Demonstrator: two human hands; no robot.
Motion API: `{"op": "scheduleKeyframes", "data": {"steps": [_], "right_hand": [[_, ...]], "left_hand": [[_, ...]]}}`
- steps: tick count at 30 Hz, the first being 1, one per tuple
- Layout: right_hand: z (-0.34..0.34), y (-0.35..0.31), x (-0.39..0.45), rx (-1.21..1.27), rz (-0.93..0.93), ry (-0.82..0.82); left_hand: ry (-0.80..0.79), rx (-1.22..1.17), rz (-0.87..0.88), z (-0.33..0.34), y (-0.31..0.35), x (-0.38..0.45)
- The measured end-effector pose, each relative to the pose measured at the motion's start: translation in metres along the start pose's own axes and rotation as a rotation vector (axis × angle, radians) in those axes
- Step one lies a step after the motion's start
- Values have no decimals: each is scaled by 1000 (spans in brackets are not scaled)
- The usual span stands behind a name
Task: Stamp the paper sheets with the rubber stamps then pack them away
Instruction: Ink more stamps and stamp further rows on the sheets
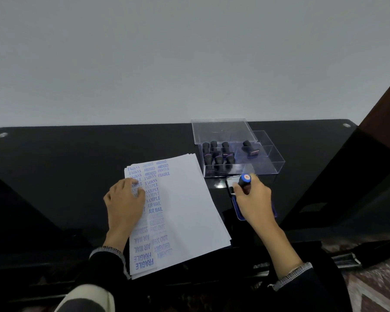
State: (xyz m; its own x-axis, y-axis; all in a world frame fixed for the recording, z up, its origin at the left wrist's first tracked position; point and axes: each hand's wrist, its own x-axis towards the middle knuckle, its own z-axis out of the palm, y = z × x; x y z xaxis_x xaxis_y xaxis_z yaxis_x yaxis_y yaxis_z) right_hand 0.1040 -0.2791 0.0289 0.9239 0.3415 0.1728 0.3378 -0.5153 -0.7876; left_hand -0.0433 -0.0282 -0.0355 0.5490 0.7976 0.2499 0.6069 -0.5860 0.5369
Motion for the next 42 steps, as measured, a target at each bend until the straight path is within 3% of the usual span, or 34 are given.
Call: {"op": "scheduleKeyframes", "data": {"steps": [7, 14, 30, 42], "right_hand": [[60, -30, -20, 250, -31, -97], [123, -61, 2, 301, -73, -130], [181, -61, 29, -4, -206, -176], [187, -55, 32, -87, -262, -165]], "left_hand": [[-32, 27, 7, -2, 1, -2], [-3, 22, 0, 0, 0, -1], [24, 106, 84, 10, -9, 4], [-110, 96, 239, 9, -10, 2]]}}
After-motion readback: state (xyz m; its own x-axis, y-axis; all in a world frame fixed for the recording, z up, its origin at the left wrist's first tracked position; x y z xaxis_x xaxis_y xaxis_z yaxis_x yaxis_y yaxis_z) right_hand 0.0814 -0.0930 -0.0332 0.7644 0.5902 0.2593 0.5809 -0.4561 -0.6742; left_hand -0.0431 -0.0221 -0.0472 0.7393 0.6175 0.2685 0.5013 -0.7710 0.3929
